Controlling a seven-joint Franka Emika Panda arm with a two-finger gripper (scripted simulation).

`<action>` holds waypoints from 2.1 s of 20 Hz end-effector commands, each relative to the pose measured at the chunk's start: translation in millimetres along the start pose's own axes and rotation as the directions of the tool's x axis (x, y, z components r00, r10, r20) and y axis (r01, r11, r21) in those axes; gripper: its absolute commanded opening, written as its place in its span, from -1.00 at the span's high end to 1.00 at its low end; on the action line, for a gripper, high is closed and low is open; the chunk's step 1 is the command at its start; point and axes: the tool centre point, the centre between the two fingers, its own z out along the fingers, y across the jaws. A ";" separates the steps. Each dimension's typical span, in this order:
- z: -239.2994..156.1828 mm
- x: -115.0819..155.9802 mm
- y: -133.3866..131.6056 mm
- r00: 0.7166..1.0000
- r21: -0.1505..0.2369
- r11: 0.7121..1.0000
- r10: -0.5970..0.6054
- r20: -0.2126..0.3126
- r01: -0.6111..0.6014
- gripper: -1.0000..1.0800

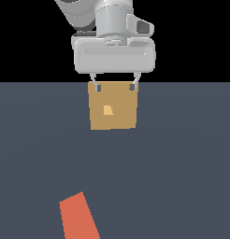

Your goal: Insert the peg into the horizontal hole in a box.

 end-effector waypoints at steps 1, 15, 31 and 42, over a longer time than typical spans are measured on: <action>0.0 0.0 0.0 1.000 0.000 1.000 0.000 0.000 0.000 -0.92; 14.1 -40.4 -13.5 0.998 0.003 0.998 -0.055 0.000 0.055 -0.92; 57.2 -167.5 -38.9 0.975 0.011 0.975 -0.221 -0.001 0.221 -0.92; 89.6 -264.9 -41.0 0.940 0.017 0.940 -0.341 -0.003 0.341 -0.92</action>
